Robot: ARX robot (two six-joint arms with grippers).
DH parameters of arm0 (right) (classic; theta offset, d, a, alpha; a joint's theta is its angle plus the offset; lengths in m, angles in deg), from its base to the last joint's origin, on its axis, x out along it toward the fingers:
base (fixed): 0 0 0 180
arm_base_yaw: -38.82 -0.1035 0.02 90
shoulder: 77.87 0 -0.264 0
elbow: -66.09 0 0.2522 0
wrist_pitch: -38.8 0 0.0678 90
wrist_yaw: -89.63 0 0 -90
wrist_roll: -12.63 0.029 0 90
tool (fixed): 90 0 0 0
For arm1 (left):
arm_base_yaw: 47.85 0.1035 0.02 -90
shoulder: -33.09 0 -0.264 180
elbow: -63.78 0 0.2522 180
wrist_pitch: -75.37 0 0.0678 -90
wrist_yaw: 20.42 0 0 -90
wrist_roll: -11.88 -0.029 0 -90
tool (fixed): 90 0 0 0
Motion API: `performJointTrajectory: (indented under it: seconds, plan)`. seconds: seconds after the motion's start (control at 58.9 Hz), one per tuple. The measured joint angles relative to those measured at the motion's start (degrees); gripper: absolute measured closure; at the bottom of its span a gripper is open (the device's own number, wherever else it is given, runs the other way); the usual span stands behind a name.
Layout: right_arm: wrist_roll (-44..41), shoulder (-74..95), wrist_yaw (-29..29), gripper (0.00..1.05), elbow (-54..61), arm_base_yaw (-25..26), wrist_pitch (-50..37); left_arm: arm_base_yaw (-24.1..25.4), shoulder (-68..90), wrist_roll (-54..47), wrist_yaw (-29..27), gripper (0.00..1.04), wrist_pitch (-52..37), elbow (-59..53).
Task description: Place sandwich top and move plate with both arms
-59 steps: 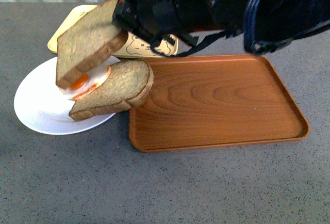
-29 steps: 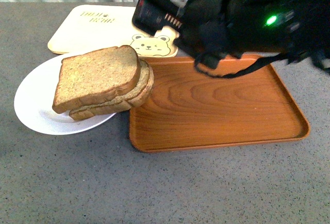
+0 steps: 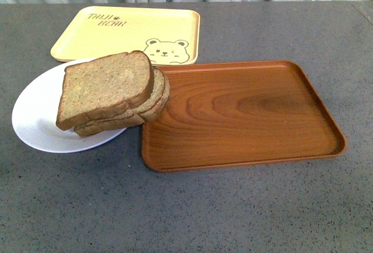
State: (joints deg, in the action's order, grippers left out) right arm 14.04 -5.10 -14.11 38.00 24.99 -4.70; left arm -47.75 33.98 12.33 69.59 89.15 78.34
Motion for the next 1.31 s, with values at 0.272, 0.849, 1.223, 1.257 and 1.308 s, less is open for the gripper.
performJointTrajectory:
  seconds: [0.272,0.849,1.223,1.257,1.308]
  plan:
    - [-0.96,-10.03,4.9,1.03,7.19,4.74,2.05,0.0,0.0,0.0,-0.02,0.09,0.0,0.0]
    - [-1.09,-35.15,13.62,1.03,13.03,13.6,20.76,0.0,0.0,0.0,-0.02,0.09,0.0,0.0]
    - [-1.07,-48.74,13.6,1.03,13.07,13.62,33.31,0.0,0.0,0.0,-0.02,0.09,0.0,0.0]
    - [-1.09,-49.86,13.6,1.03,13.09,13.62,34.42,0.0,0.0,0.0,-0.02,0.09,0.0,0.0]
    - [-1.07,-50.9,13.6,1.03,13.09,13.62,35.39,0.0,0.0,0.02,-0.02,0.09,0.0,0.0]
